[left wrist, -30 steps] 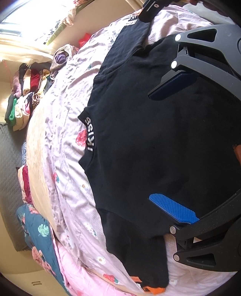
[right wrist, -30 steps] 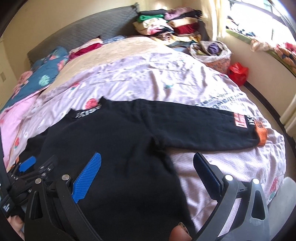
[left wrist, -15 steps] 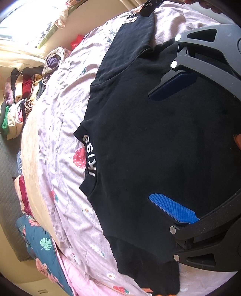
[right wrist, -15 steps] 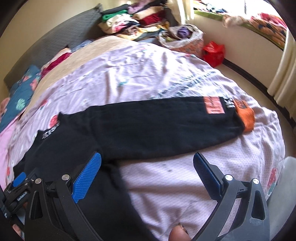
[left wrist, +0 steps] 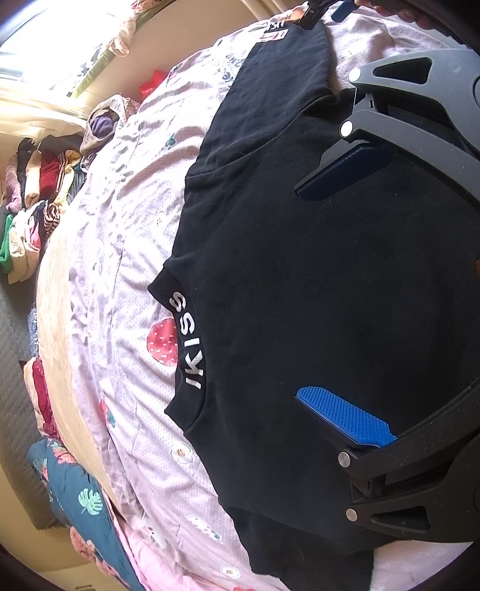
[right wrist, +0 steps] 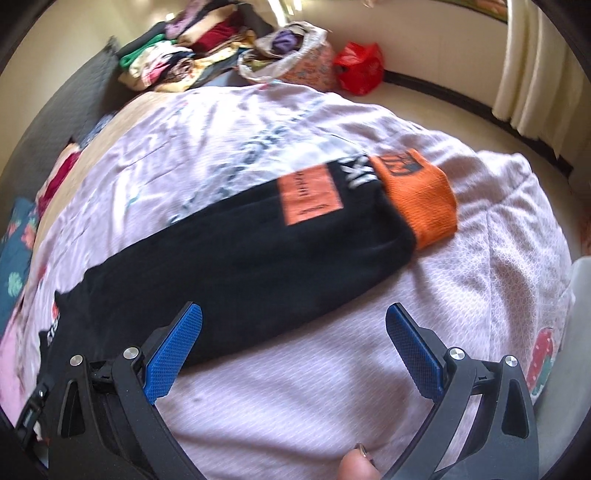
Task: Fold small clothes
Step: 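Move the right gripper to the orange sleeve cuff and grasp it, then lift the sleeve with the right gripper and fold it across the shirt body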
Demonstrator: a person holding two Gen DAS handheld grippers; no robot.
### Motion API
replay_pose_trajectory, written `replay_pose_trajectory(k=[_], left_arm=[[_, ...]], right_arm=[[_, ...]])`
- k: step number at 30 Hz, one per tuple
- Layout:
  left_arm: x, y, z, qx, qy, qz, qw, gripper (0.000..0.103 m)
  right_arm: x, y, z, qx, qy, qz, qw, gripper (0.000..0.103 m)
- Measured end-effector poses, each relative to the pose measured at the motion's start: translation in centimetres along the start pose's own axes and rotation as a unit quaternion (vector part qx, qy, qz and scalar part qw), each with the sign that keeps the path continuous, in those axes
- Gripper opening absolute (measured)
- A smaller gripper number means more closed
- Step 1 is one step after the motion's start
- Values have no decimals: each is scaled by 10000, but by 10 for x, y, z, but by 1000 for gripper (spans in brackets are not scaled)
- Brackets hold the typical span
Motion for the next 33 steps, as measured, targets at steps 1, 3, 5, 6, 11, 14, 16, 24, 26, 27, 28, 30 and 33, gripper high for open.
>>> replay_pose_trajectory(k=[1, 3, 5, 6, 11, 14, 16, 24, 26, 27, 28, 30, 33], left_arm=[[1, 1, 0, -9, 3, 2, 10000, 95], [1, 1, -1, -16, 20, -21, 10000, 95], [2, 2, -3, -37, 34, -29, 10000, 95], [2, 2, -3, -48, 37, -32, 10000, 95], [0, -4, -4, -118, 67, -26, 9999, 95], [-2, -11, -6, -184, 70, -18, 9998, 95], [-6, -17, -9, -248, 88, 10, 9997, 95], [-30, -41, -14, -473, 260, 183, 9984, 95], [-35, -48, -15, -525, 297, 244, 9979, 95], [-37, -51, -15, -549, 318, 253, 9977, 95], [-40, -54, -16, -576, 338, 275, 9974, 95], [-45, -62, -16, -639, 380, 360, 9966, 95], [-52, -71, -16, -675, 400, 410, 9961, 95]], right_arm=[[3, 5, -3, 82, -6, 11, 10000, 99], [7, 15, -10, 240, 8, -54, 9997, 99], [11, 22, -15, 376, -2, -134, 9992, 99], [14, 27, -19, 487, 18, -189, 9986, 98], [16, 42, -31, 765, 173, -261, 9966, 57], [11, 45, -37, 842, 309, -476, 9948, 25], [1, 45, -40, 889, 468, -700, 9925, 14], [-50, 2, -43, 354, 895, -1139, 9888, 10], [-62, -15, -41, 175, 964, -1182, 9881, 10], [-68, -20, -39, 109, 997, -1188, 9878, 10], [-72, -26, -38, 38, 1028, -1194, 9875, 9], [-83, -42, -34, -140, 1076, -1233, 9864, 9], [-93, -63, -28, -373, 1104, -1250, 9853, 9]])
Point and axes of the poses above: each gripper's, at about its wrist camera, not at the fingertips, and x roughly the way its jaws point, y to its right, z to its underside, the point moved 4 cm from there along x, roughly the way its jaws point, and after that the axes turned 12 degrees about -y, right-handed, at the moved point
